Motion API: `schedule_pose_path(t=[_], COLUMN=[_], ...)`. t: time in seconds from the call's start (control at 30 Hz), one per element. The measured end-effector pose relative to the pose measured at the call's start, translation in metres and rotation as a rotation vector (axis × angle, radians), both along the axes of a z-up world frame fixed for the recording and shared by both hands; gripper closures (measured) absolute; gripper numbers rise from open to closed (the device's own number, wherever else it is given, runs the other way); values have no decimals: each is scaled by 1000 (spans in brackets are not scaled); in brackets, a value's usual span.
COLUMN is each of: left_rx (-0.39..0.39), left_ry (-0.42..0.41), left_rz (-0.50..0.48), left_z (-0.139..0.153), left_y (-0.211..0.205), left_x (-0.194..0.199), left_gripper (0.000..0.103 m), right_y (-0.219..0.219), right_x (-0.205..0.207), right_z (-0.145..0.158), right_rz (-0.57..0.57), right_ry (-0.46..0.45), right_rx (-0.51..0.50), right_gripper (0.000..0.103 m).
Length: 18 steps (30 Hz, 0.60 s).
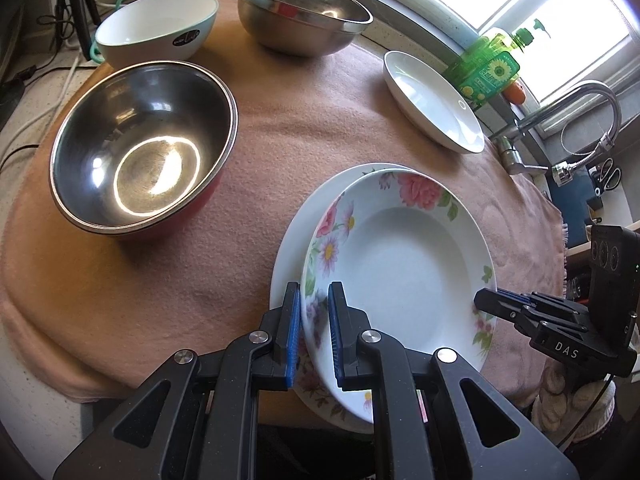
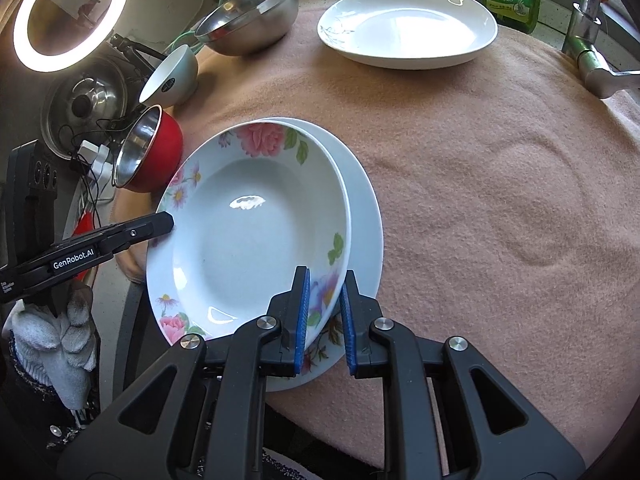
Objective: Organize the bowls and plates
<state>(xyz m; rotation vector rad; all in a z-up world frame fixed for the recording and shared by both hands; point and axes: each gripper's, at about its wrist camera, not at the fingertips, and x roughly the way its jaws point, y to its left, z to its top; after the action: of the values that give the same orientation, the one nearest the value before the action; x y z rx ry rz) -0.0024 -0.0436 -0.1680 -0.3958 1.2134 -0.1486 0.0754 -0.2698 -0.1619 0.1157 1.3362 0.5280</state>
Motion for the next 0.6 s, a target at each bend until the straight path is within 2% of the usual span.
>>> schedule_pose_path(t=[0.6], left_rx=[32], left_ry=[5], left_rz=[-28], left_z=[4], left_y=[-4], left_x=[1], left_gripper=[92], right_y=[4], right_x=[-3], right_z=[1], right_rz=[22], right_ry=[-5], right_rx=[-36], right_gripper=[85])
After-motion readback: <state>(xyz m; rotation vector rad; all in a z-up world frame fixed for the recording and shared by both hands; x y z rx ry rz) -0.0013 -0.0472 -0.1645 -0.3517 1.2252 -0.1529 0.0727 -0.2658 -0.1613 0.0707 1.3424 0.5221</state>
